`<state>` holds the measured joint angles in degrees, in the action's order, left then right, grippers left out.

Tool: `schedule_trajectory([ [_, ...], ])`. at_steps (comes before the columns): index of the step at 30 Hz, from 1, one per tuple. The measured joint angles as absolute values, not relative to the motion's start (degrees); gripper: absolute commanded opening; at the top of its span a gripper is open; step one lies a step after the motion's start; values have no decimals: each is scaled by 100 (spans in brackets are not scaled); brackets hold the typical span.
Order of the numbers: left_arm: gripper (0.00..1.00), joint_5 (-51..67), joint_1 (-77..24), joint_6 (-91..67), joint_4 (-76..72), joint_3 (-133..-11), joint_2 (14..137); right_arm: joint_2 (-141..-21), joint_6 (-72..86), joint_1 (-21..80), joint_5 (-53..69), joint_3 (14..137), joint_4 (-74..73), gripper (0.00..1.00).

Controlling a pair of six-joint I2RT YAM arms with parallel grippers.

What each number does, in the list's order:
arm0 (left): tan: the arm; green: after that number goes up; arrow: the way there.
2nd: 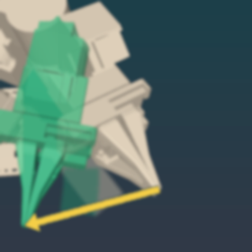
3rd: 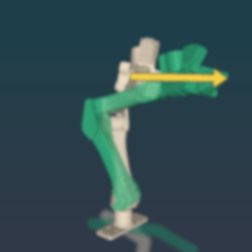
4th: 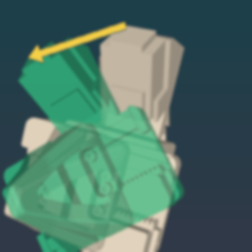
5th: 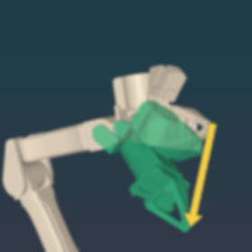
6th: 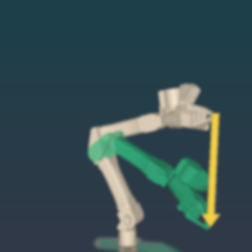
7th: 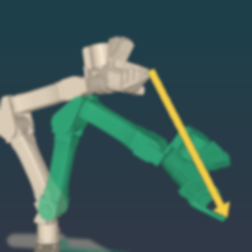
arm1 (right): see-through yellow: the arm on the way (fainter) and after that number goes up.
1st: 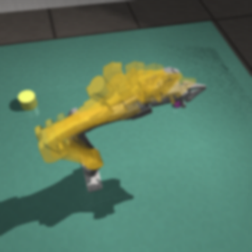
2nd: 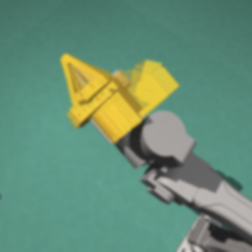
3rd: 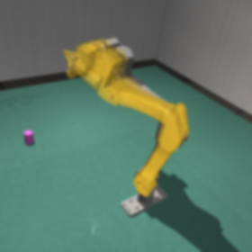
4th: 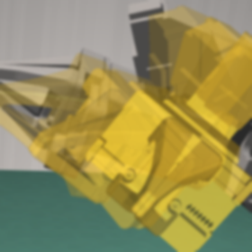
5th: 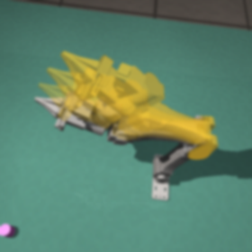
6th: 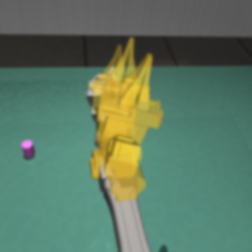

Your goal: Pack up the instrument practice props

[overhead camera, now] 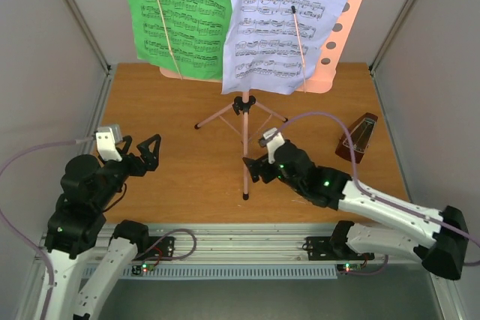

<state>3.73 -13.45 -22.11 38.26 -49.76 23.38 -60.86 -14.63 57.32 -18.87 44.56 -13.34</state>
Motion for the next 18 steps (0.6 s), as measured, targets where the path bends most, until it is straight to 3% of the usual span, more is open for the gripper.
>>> schedule_trajectory([
  [5, 99, 941, -1345, -2163, 4372, -5564, 2764, -5247, -1162, 5017, -1422, 4307, -2143, 99],
  [8, 92, 1319, -1345, -2067, 4488, -5631, 2993, -4866, -978, 4392, -1149, 4300, -2565, 99],
  [12, 85, 1988, -1345, -2073, 4504, -5629, 3317, -4508, -735, 3247, -722, 4348, -3144, 99],
  [18, 84, 2620, -1529, -2217, 4364, -5782, 3870, -4451, -419, 1452, 235, 4906, -3868, 98],
])
